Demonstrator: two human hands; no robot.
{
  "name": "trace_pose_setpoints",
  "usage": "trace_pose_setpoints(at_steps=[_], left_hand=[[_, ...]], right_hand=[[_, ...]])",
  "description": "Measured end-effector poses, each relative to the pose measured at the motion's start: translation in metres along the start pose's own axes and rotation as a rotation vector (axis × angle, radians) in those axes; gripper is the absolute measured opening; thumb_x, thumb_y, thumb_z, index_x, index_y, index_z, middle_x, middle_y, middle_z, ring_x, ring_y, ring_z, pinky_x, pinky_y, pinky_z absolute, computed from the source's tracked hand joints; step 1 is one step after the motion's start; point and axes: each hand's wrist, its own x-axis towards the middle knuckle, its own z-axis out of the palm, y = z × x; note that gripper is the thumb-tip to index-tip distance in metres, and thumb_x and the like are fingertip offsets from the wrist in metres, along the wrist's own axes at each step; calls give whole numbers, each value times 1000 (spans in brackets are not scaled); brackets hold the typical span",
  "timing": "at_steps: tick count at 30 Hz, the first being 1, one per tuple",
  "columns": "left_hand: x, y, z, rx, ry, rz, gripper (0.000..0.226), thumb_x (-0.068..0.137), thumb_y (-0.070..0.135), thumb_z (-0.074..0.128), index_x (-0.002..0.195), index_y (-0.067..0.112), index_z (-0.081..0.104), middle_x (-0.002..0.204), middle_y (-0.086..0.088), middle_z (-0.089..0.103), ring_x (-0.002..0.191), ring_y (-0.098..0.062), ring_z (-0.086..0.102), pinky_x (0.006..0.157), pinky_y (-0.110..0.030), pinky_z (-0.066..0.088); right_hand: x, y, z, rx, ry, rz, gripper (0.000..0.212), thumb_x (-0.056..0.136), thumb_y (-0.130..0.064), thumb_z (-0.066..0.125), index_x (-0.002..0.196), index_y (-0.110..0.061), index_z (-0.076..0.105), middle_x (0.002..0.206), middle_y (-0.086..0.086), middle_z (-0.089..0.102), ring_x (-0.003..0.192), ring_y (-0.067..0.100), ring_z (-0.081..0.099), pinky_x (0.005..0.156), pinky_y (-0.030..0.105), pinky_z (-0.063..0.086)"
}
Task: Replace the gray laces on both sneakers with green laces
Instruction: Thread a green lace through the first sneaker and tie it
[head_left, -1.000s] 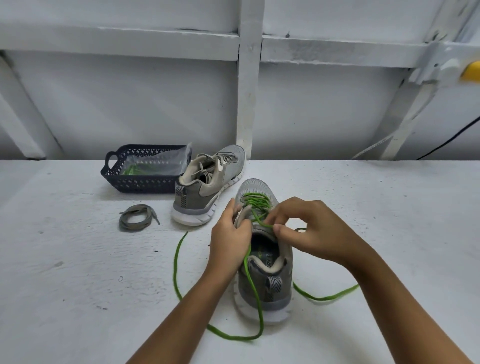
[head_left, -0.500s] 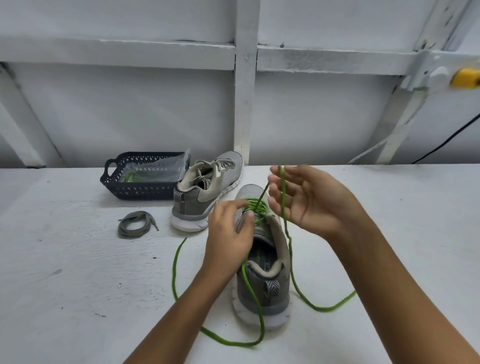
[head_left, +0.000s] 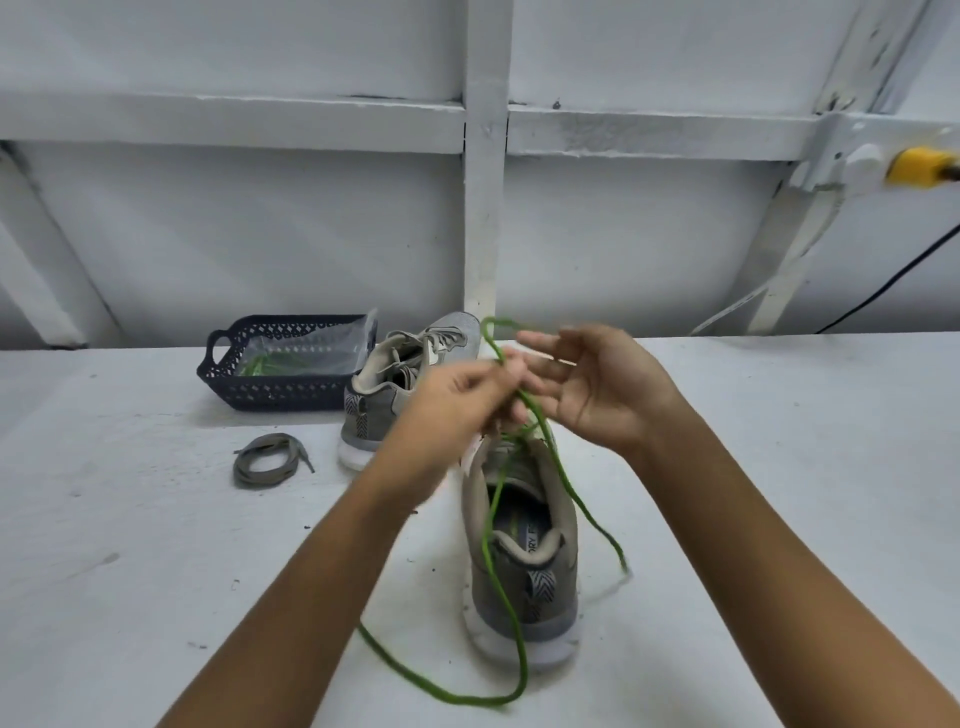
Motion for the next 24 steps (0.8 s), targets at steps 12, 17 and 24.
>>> trace_pose_setpoints(at_steps=[12,17,24], left_hand=[[76,12,-63,-577,246,-282,45,96,19,45,61,13,71,58,6,66,50,-3,60,51,-14,48],[89,4,-72,-608,298,-278,47,98,17,41,62,10,72,63,3,70,57,-5,66,56,-16,52],[75,-5,-53,298,184,-459,30,99,34,43,88,10,58,60,0,67,52,-10,61,53,-19,46]], right_hand=[[-15,33,-28,-526,-109,-92,28,100,-11,38,96,0,64,60,3,55,54,13,49,50,20,45],[-21,30,-43,-597,-185,27,24,97,-3,42,104,0,64,66,4,60,57,12,55,55,21,51],[-20,21,-52,-407,-53,-45,19,92,4,45,98,2,62,76,11,71,64,15,68,61,23,58]])
